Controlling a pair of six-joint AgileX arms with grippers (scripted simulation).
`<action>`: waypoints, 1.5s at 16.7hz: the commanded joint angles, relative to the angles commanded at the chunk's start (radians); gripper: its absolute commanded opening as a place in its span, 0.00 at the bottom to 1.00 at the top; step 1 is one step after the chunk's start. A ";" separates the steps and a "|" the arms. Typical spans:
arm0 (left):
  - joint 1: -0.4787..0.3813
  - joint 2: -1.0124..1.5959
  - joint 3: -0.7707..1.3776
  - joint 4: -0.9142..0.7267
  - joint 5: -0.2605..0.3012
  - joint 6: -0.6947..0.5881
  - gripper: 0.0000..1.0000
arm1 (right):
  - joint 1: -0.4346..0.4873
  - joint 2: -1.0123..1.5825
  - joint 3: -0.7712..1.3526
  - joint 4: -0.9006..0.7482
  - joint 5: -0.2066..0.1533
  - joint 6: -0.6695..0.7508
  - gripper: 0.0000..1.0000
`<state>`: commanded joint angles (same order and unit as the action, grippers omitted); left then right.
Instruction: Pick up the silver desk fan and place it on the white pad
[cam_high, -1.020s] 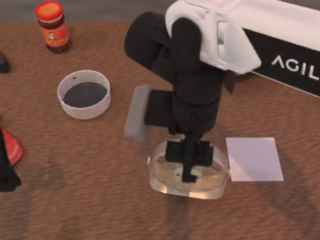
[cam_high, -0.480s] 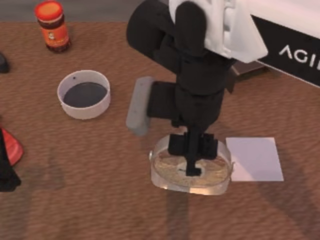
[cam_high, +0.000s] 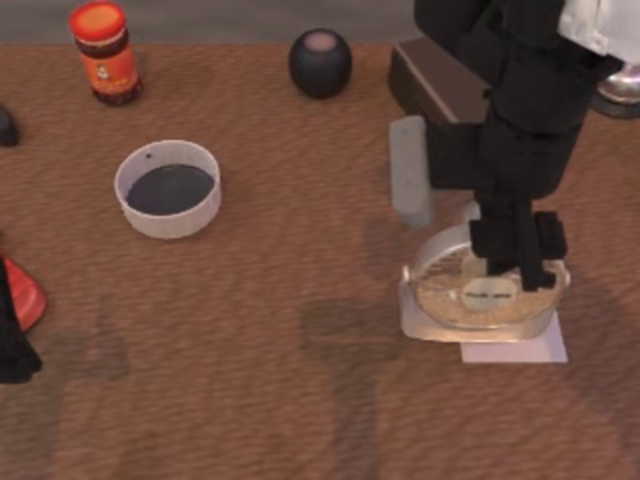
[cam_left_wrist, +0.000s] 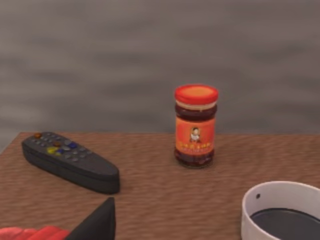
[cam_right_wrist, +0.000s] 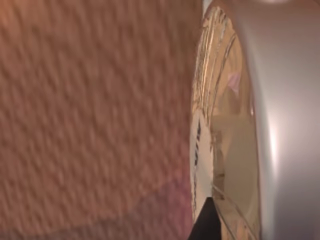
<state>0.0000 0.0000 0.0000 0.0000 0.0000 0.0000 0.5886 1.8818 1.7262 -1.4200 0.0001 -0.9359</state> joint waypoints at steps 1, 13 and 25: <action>0.000 0.000 0.000 0.000 0.000 0.000 1.00 | -0.036 -0.016 -0.022 0.006 0.000 -0.052 0.00; 0.000 0.000 0.000 0.000 0.000 0.000 1.00 | -0.137 -0.057 -0.141 0.088 -0.002 -0.182 0.00; 0.000 0.000 0.000 0.000 0.000 0.000 1.00 | -0.140 -0.052 -0.206 0.157 -0.001 -0.187 0.38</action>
<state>0.0000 0.0000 0.0000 0.0000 0.0000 0.0000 0.4489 1.8299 1.5207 -1.2633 -0.0011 -1.1228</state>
